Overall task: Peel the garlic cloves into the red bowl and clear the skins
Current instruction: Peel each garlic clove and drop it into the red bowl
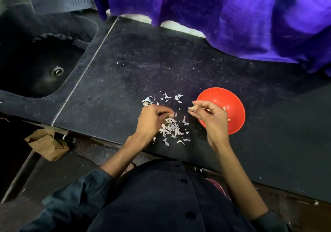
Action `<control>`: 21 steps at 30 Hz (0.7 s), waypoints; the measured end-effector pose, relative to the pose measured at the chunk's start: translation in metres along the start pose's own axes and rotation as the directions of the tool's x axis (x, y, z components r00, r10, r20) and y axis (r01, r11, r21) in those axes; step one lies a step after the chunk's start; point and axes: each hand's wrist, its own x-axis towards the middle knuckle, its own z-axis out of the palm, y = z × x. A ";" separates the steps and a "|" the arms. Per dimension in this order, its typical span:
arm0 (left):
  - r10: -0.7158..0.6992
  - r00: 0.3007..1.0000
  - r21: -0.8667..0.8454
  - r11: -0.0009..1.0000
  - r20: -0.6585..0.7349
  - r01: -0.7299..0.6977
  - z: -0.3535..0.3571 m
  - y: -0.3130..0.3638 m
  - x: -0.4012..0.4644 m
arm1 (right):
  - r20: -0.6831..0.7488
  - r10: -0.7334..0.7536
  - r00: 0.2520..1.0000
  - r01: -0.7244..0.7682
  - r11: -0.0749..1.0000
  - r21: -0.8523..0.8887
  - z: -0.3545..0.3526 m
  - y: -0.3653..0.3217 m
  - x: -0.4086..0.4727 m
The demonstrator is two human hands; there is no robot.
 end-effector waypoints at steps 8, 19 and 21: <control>-0.021 0.997 0.140 0.990 -0.071 0.031 0.012 0.010 0.006 | -0.028 0.031 0.999 -0.032 0.999 -0.029 -0.029 0.009 0.005; 0.142 0.986 0.176 0.972 0.088 -0.156 0.042 0.013 0.014 | -0.169 -0.042 0.985 0.025 0.994 -0.105 -0.066 0.014 0.010; 0.136 0.986 0.178 0.973 0.093 -0.150 0.040 0.010 0.015 | -0.170 -0.046 0.984 0.027 0.994 -0.108 -0.067 0.013 0.009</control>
